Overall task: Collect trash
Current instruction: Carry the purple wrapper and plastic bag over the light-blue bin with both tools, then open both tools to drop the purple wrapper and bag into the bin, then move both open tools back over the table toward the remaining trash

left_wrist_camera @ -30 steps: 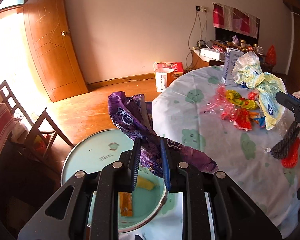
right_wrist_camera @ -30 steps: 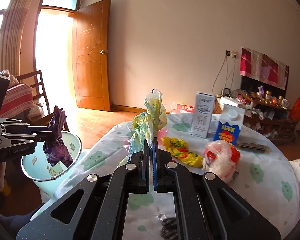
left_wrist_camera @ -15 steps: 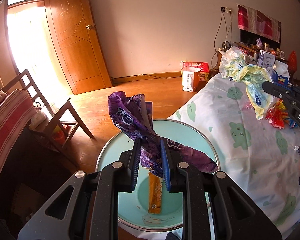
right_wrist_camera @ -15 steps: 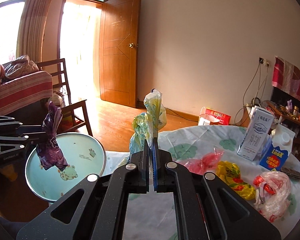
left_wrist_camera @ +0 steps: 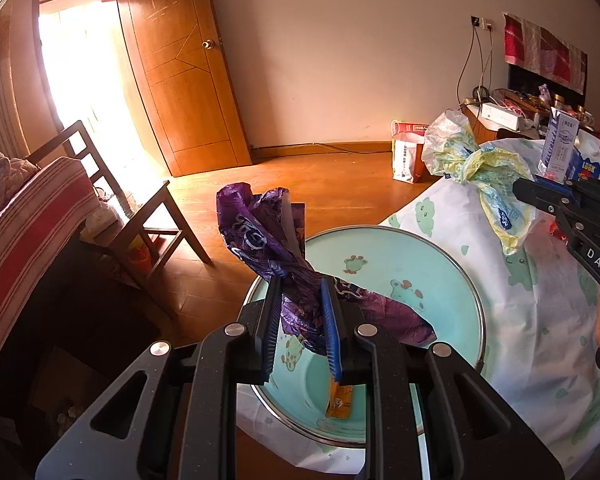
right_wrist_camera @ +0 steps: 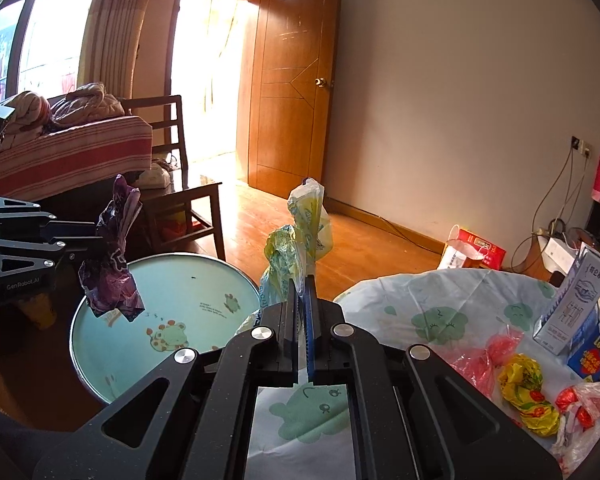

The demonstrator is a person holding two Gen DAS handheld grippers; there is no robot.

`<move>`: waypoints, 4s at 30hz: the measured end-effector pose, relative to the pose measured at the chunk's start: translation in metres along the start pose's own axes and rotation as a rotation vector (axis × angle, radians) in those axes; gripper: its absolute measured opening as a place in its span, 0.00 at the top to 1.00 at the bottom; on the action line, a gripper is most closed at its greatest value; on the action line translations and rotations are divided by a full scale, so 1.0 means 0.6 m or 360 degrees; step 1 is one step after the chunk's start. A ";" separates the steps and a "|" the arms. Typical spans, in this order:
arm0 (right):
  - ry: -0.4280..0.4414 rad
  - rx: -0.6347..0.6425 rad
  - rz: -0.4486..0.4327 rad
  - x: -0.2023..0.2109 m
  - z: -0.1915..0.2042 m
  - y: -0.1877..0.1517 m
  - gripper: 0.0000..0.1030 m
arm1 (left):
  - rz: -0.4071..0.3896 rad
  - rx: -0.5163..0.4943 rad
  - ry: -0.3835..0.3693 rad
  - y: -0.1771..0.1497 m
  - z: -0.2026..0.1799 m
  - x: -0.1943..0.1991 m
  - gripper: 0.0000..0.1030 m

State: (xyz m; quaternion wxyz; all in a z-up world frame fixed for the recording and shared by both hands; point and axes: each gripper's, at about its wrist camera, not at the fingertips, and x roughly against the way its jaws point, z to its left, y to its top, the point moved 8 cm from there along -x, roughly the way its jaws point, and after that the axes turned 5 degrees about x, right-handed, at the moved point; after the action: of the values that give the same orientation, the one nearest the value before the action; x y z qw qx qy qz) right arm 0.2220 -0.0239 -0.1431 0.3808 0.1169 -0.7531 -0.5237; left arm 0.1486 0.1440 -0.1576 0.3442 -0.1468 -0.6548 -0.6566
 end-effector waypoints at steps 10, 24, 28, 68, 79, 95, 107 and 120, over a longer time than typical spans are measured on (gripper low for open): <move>0.0043 0.0055 -0.0004 -0.009 0.021 0.002 0.97 | 0.0032 -0.0007 0.0024 -0.019 0.001 -0.008 0.81; 0.0110 0.0115 0.0001 -0.010 0.036 0.000 0.97 | 0.0046 -0.0007 0.0081 -0.022 0.008 -0.012 0.81; 0.0132 0.0131 0.0012 -0.013 0.042 -0.001 0.97 | 0.0049 -0.0006 0.0081 -0.022 0.006 -0.013 0.81; 0.0181 0.0194 0.0031 -0.012 0.056 -0.004 0.97 | 0.0086 -0.0007 0.0052 -0.026 0.006 -0.021 0.80; 0.0227 0.0226 0.0036 -0.014 0.065 -0.006 0.67 | 0.0084 -0.0037 -0.0003 -0.029 -0.012 -0.017 0.52; 0.0218 0.0237 0.0020 -0.011 0.065 -0.007 0.48 | 0.0091 -0.0034 0.0010 -0.033 -0.010 -0.019 0.32; 0.0184 0.0243 0.0013 -0.010 0.064 -0.006 0.47 | 0.0098 -0.0047 0.0014 -0.037 -0.014 -0.020 0.30; -0.0110 0.0151 -0.0061 0.018 0.025 0.003 0.37 | 0.0105 -0.0092 -0.0023 -0.042 -0.040 -0.022 0.22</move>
State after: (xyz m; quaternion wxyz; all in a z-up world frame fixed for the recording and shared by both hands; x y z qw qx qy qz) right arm 0.2046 -0.0187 -0.1389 0.3385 0.1311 -0.7873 -0.4983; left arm 0.1479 0.1219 -0.1878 0.3566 -0.1830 -0.6329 -0.6624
